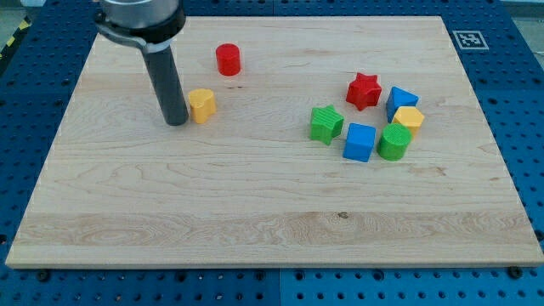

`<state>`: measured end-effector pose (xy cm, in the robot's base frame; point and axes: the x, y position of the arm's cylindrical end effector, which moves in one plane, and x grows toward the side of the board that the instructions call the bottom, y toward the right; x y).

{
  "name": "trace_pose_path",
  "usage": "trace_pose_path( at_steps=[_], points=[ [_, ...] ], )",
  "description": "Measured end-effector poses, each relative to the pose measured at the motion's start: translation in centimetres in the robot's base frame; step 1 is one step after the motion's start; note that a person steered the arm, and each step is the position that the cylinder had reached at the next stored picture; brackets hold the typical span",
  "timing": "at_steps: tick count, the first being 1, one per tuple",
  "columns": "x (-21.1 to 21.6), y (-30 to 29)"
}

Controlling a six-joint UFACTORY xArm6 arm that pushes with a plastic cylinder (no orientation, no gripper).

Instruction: Push the yellow heart to the top of the green star

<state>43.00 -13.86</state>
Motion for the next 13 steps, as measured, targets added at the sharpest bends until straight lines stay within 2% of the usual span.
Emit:
trace_pose_path(
  at_steps=[2, 3, 4, 5, 7, 8, 9, 11, 12, 13],
  points=[
    [-4.4, 3.4],
    [-2.9, 3.8],
    [-3.7, 6.1],
    [-6.0, 8.5],
    [-9.3, 9.0],
    [-9.4, 9.9],
    [-7.0, 9.8],
    [-5.6, 12.6],
    [-5.7, 13.2],
    [-6.1, 16.4]
  ],
)
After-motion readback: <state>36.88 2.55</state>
